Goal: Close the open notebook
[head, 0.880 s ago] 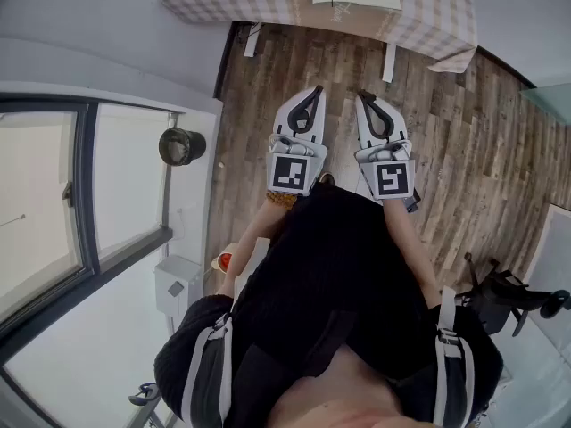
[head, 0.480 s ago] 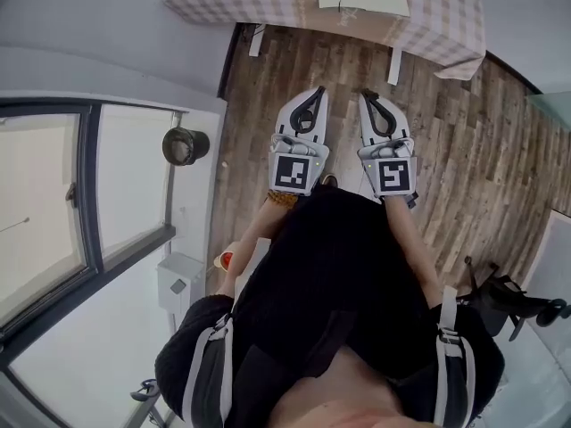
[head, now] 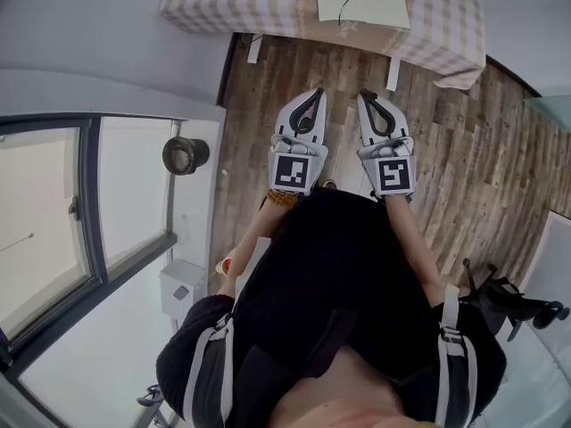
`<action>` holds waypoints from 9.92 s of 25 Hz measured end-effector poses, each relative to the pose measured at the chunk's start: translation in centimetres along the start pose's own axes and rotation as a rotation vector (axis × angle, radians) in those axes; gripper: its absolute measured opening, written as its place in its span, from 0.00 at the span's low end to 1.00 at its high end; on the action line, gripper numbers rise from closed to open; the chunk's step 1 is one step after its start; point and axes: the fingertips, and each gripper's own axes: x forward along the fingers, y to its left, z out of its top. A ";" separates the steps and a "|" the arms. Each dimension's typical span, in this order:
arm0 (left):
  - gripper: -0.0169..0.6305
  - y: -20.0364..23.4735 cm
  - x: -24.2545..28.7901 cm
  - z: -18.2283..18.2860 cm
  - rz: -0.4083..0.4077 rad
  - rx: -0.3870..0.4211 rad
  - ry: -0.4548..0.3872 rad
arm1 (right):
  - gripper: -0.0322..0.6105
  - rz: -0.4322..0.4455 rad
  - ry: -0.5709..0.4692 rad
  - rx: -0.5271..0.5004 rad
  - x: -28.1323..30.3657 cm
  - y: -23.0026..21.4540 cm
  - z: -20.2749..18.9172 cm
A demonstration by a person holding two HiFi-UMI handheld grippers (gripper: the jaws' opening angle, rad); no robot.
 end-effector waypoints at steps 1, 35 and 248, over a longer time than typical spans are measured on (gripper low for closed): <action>0.05 0.3 0.4 -0.1 0.000 -0.007 0.000 | 0.06 0.000 0.004 0.000 0.4 -0.2 0.0; 0.05 16.5 16.1 -6.5 -0.141 0.002 0.117 | 0.06 -0.165 0.190 -0.035 20.2 -7.8 -2.1; 0.05 9.6 29.2 -16.4 -0.245 -0.189 0.373 | 0.14 0.053 0.336 -0.413 22.8 -15.1 -15.7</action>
